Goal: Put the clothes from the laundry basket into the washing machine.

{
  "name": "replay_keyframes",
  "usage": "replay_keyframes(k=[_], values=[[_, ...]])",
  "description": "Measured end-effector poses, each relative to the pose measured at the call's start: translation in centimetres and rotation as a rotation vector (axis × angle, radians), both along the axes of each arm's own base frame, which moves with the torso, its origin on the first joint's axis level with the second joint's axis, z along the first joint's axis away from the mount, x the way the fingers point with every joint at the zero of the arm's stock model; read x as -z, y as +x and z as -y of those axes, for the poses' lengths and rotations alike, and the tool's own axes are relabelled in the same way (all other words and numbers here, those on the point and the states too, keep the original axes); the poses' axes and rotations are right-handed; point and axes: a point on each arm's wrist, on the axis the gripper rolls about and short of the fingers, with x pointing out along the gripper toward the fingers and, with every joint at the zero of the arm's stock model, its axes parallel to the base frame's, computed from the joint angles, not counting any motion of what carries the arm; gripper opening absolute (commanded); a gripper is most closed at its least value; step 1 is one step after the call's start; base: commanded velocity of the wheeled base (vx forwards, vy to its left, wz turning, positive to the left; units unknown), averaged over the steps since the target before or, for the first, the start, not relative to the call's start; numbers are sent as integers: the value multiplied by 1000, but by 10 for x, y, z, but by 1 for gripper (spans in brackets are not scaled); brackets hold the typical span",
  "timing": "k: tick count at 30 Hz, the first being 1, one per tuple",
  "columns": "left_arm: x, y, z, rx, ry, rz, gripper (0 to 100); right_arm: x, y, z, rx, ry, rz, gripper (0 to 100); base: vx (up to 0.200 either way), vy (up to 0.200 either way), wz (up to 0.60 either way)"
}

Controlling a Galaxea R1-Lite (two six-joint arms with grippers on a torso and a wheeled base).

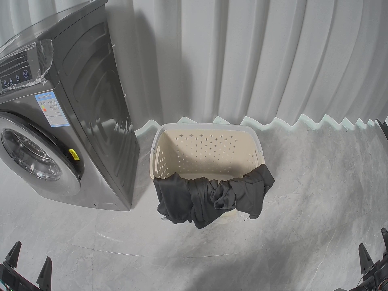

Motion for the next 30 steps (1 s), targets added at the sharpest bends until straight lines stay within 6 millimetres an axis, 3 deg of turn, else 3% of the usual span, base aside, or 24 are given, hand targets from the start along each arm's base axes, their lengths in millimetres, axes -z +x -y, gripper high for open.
replay_keyframes(k=[30], values=[[0, 0, 0, 0, 0, 0, 100, 0, 0, 0, 0, 0, 0, 100, 0, 200, 0]])
